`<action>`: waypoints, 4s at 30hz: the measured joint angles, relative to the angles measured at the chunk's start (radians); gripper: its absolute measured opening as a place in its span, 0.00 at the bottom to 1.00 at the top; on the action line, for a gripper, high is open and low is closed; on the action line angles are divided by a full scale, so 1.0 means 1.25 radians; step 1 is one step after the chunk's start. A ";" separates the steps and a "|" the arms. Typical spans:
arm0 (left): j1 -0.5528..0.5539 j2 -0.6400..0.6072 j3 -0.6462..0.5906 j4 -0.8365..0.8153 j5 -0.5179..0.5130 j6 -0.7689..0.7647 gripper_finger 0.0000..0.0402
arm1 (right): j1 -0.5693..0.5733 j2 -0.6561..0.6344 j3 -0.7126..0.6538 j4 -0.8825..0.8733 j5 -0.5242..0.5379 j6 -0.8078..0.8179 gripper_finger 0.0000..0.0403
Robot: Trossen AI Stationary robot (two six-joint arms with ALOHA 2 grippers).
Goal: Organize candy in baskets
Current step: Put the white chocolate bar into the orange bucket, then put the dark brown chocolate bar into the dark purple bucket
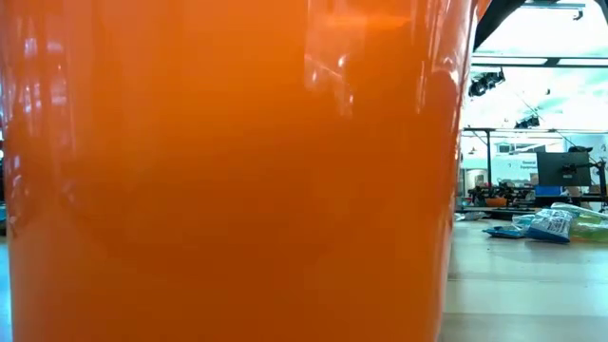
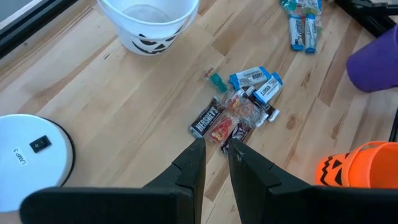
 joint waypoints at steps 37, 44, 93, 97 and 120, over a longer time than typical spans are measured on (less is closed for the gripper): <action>-0.006 0.000 0.000 0.000 -0.017 0.129 0.14 | 0.786 -0.252 0.370 -0.135 -0.111 1.111 0.00; -0.006 -0.001 0.000 -0.001 0.012 0.179 0.14 | 0.914 -0.172 0.371 0.132 -0.007 1.299 0.00; -0.006 -0.001 0.000 -0.003 0.055 0.276 0.14 | 0.800 0.075 0.557 -0.135 -0.228 0.986 0.29; -0.006 -0.001 0.000 -0.002 0.055 0.276 0.14 | 0.765 0.073 0.681 -0.458 -0.068 0.876 0.28; -0.005 0.000 0.000 0.181 0.020 0.168 0.14 | 0.183 -0.213 0.156 -0.303 -0.010 0.194 0.27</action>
